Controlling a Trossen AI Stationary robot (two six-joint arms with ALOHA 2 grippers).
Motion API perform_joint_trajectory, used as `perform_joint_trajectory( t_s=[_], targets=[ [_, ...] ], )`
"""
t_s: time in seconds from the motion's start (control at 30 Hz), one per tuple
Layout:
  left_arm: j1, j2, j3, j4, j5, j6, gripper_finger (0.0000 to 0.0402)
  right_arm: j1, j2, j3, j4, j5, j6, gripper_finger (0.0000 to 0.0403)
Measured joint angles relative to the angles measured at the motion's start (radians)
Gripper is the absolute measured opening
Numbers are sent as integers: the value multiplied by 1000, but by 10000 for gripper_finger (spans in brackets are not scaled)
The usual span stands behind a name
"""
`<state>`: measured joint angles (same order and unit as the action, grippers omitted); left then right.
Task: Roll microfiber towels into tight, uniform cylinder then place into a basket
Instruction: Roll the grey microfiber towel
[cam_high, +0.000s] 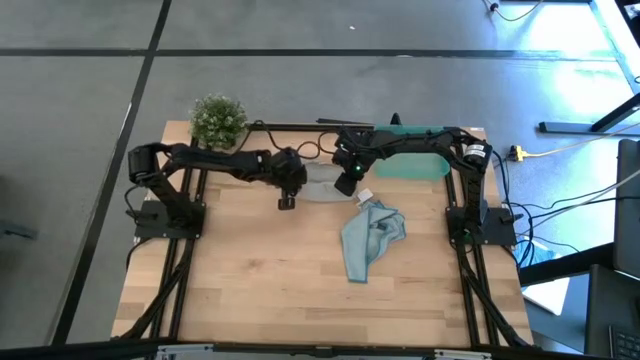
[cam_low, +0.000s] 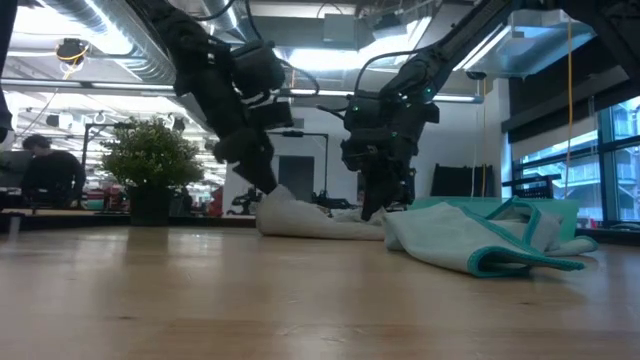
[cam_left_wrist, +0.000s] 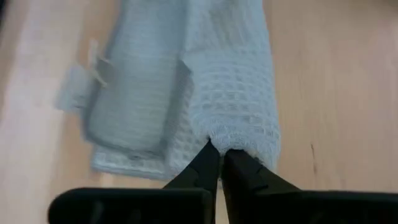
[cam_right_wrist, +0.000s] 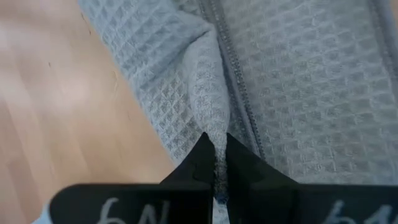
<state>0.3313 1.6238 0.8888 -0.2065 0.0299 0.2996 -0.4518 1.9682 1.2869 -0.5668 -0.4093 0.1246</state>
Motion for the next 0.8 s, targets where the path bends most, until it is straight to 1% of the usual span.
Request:
perform_joint_trajectory(
  t_s=[0.1, 0.2, 0.43, 0.63, 0.7, 0.8],
  targets=[
    [18, 0, 8, 0, 2, -1, 5, 12, 0, 0, -13, 4, -1, 12],
    [26, 5, 7, 1, 1, -6, 4, 23, 0, 0, -12, 32, -2, 12],
    [19, 89, 7, 50, 2, -6, 2, 36, 0, 0, -12, 50, 0, 12],
    [35, 125, 7, 68, -20, -7, 1, 36, 0, 0, -12, 50, -3, 13],
    [40, 136, 8, 76, -20, -4, 1, 36, 0, 0, -12, 41, -2, 21],
    [43, 155, 8, 79, -19, -3, 1, 36, 0, 0, -10, 46, 5, 43]
  ],
)
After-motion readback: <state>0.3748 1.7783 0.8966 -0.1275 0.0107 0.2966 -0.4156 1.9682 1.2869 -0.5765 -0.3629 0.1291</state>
